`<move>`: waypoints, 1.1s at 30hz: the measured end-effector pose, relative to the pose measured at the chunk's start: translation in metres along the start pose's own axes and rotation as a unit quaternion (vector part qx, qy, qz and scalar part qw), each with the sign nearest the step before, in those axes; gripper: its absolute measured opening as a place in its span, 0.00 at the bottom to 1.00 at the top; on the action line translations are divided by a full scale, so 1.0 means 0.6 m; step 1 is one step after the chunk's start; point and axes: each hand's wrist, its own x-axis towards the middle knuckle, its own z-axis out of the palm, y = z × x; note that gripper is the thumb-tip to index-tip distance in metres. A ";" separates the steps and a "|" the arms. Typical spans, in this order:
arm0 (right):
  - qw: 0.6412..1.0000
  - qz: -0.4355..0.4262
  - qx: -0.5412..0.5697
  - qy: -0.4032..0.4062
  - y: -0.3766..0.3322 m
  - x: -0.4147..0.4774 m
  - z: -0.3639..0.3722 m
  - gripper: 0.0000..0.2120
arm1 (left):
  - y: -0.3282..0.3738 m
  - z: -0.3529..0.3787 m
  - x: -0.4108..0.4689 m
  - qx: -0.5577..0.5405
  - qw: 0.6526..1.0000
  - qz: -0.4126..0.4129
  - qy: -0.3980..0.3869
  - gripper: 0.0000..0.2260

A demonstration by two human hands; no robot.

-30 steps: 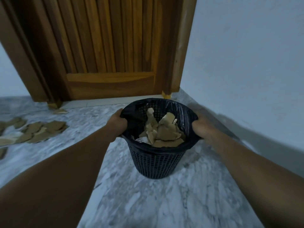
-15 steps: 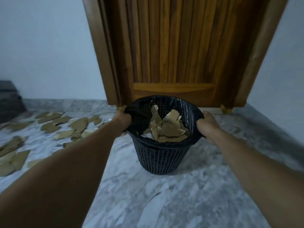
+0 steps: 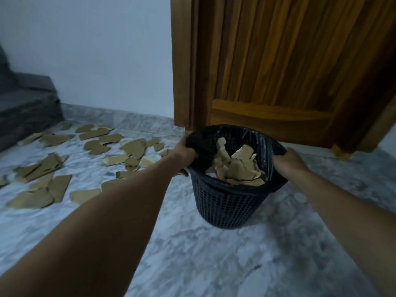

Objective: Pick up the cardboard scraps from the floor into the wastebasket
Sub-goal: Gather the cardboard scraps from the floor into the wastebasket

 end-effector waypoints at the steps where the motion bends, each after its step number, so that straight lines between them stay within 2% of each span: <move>1: 0.999 0.001 -0.041 0.011 -0.015 -0.010 0.003 0.32 | 0.003 -0.006 0.000 0.003 1.000 0.002 -0.017 0.26; 3: 0.993 -0.043 -0.095 0.060 -0.051 -0.026 0.018 0.32 | 0.004 -0.027 0.002 0.002 0.999 0.000 -0.041 0.25; 5: 0.982 -0.107 -0.126 0.093 -0.102 -0.052 0.041 0.29 | -0.002 -0.058 0.011 -0.009 0.998 -0.005 -0.056 0.28; 7: 0.967 -0.169 -0.154 0.116 -0.159 -0.077 0.076 0.27 | -0.027 -0.105 0.031 0.040 0.998 0.003 -0.042 0.31; 12: 0.953 -0.246 -0.145 0.102 -0.294 -0.130 0.227 0.30 | -0.135 -0.255 0.083 0.117 0.993 0.020 0.019 0.31; 15: 0.943 -0.275 -0.174 0.072 -0.348 -0.135 0.320 0.31 | -0.211 -0.332 0.105 0.157 0.985 0.025 0.063 0.31; 18: 0.936 -0.292 -0.189 0.051 -0.373 -0.111 0.417 0.32 | -0.304 -0.376 0.126 0.174 0.979 0.035 0.096 0.36; 23: 0.971 -0.190 -0.145 0.006 -0.333 -0.035 0.578 0.31 | -0.457 -0.367 0.164 0.285 0.957 0.005 0.046 0.45; 27: 0.980 -0.118 -0.162 0.021 -0.257 0.061 0.643 0.32 | -0.507 -0.322 0.229 0.357 0.933 0.011 0.040 0.48; 33: 0.975 0.035 -0.199 0.088 -0.181 0.249 0.678 0.41 | -0.504 -0.264 0.366 0.411 0.900 0.120 0.079 0.47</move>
